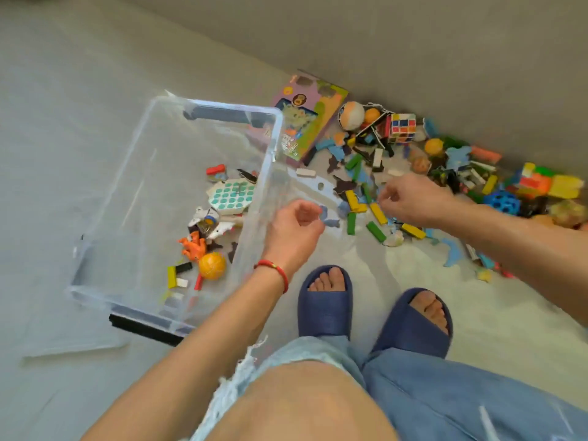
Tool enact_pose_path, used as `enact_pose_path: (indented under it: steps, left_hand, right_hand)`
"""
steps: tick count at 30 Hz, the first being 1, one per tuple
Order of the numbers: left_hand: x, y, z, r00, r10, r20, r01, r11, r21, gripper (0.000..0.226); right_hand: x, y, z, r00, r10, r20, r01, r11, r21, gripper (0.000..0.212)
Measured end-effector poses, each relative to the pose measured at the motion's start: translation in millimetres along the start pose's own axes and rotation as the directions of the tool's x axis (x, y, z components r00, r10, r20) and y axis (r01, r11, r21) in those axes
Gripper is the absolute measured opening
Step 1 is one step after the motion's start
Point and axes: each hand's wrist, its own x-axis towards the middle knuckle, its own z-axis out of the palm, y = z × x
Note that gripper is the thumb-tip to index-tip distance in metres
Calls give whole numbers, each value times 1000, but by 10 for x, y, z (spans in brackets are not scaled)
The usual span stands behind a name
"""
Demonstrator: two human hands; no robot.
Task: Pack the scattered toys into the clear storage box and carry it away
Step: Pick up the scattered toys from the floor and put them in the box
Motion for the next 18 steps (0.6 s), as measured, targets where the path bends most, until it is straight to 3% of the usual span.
enact_pose_path:
  steps: [3, 7, 10, 12, 15, 18]
  left_hand:
    - [444, -416, 397, 998, -47, 39, 33, 950, 312, 33]
    - [943, -874, 672, 990, 84, 117, -137, 800, 584, 66]
    - [1220, -1071, 772, 964, 186, 188, -264, 623, 737, 82]
    - [1328, -1157, 809, 946, 258, 199, -314, 563, 765, 72]
    - [1362, -1253, 865, 913, 362, 187, -364, 518, 774, 49]
    - [1339, -1342, 894, 910, 394, 131, -354, 571, 740, 39]
  right_hand:
    - [156, 351, 522, 999, 0, -38, -3, 996, -86, 16]
    - [487, 531, 1094, 976, -135, -170, 81, 953, -290, 21]
    - [625, 583, 1366, 945, -261, -199, 153, 888, -435, 32]
    - [654, 621, 1504, 927, -305, -218, 169, 859, -483, 43]
    - [683, 667, 1606, 919, -246, -309, 108, 909, -404, 43]
    - [684, 678, 1626, 917, -190, -351, 62, 937, -344, 47]
